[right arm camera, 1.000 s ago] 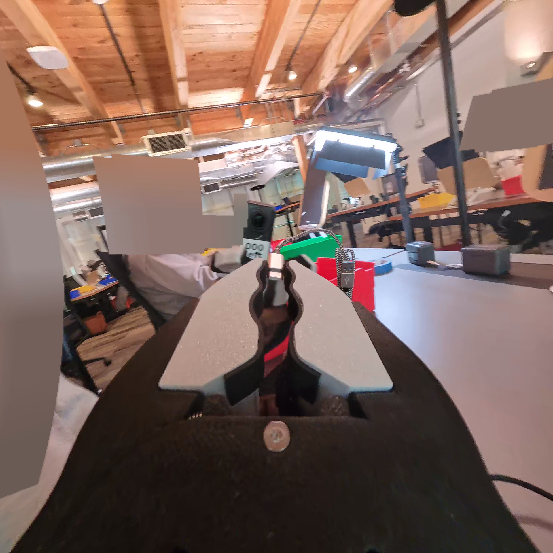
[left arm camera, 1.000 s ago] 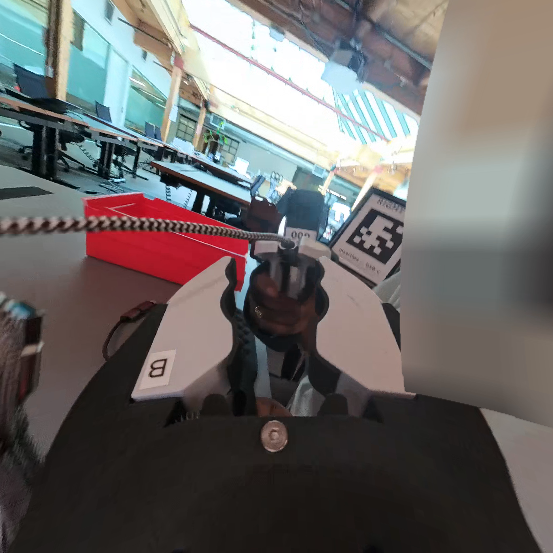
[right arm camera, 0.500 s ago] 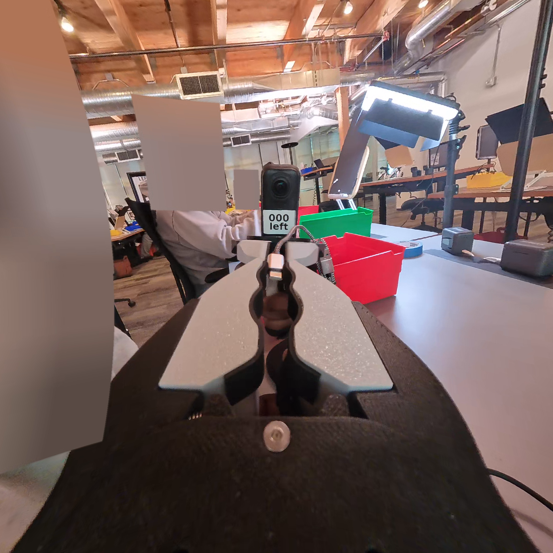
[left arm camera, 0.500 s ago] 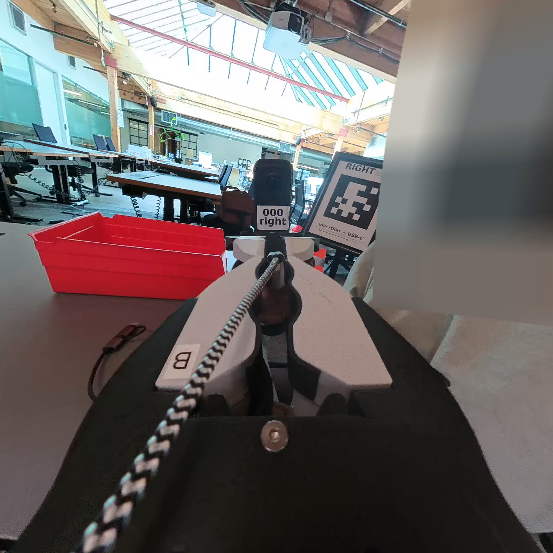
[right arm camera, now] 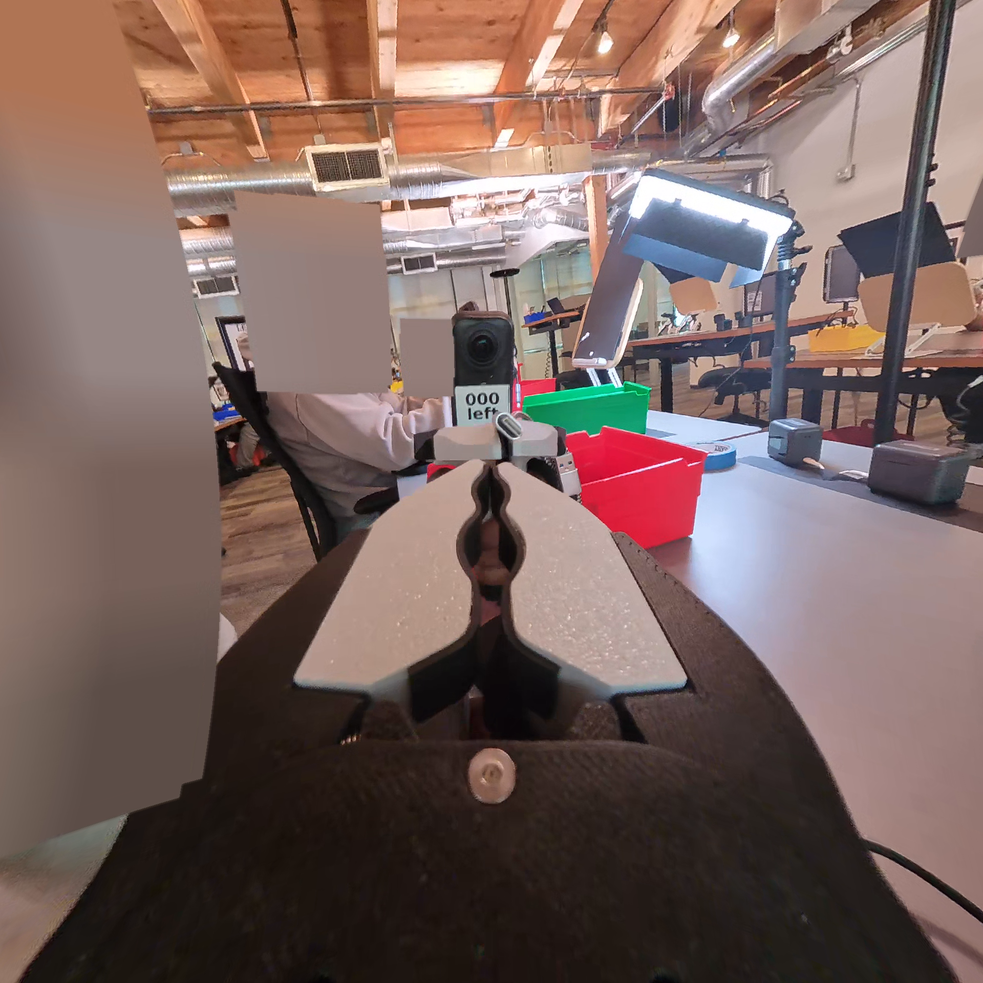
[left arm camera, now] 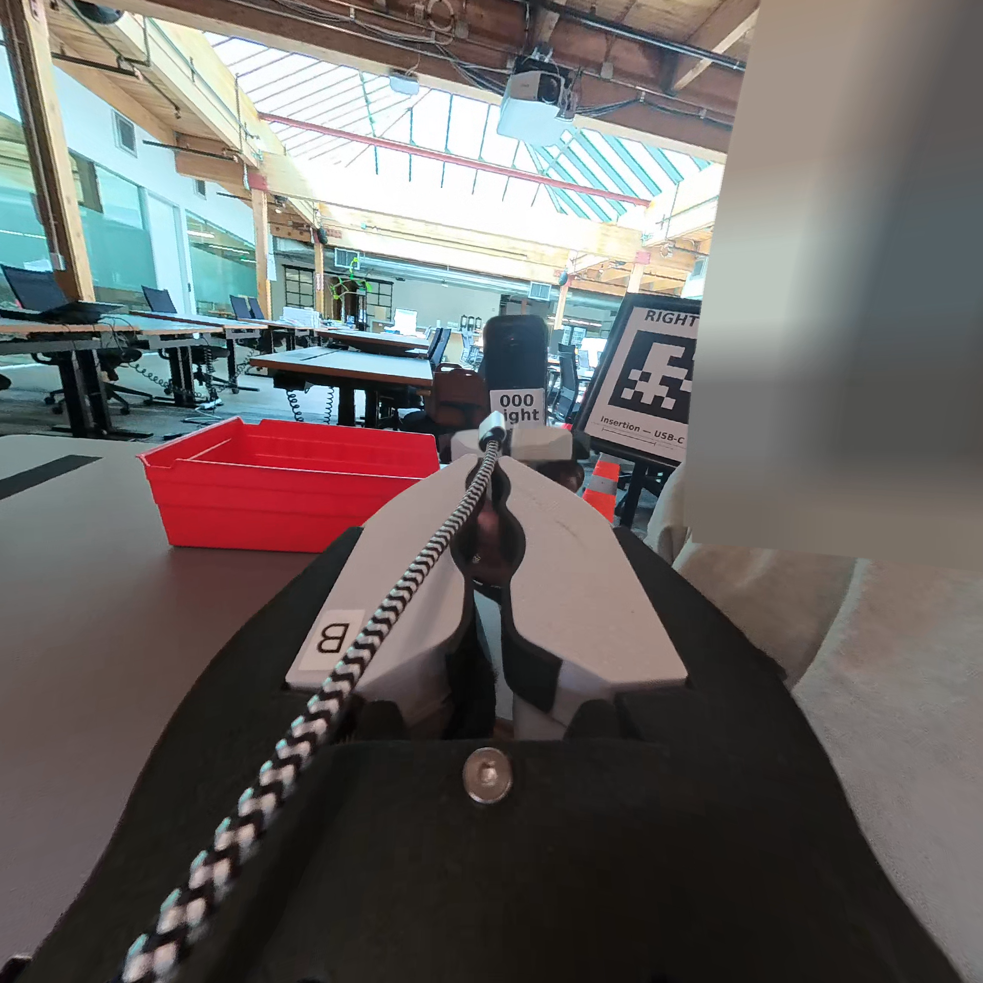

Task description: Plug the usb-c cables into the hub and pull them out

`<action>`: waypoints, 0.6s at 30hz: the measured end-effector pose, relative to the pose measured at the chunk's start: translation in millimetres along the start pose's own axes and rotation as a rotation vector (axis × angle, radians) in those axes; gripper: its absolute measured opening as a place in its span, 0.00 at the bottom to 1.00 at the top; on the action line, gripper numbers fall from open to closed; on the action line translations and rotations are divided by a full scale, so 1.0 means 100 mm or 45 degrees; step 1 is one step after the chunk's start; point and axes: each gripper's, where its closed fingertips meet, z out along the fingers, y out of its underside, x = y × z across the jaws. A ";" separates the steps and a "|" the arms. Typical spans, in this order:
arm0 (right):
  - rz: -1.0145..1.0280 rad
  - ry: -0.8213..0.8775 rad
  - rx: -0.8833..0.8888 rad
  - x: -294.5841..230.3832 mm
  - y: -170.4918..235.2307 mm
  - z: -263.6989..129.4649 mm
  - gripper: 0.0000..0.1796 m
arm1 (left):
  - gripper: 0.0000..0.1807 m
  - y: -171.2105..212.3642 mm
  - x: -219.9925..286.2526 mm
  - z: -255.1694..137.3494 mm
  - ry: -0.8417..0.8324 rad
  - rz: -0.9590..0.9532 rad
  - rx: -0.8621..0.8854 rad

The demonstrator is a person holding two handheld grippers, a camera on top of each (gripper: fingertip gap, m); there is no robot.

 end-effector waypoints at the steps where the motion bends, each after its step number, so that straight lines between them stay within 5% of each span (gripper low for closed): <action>1: 0.025 0.009 0.033 0.01 -0.04 -0.01 0.00 | 0.01 0.01 -0.01 0.00 -0.009 0.016 -0.008; 5: 0.228 0.006 0.077 0.07 -0.11 -0.03 0.13 | 0.01 0.08 -0.06 -0.01 -0.067 0.085 -0.069; 14: 0.449 0.049 -0.033 0.19 0.06 0.01 0.17 | 0.01 0.20 -0.05 -0.01 -0.087 0.192 -0.188; 18: 0.489 0.003 -0.089 0.14 0.12 0.03 0.09 | 0.01 0.23 -0.05 0.02 -0.091 0.216 -0.203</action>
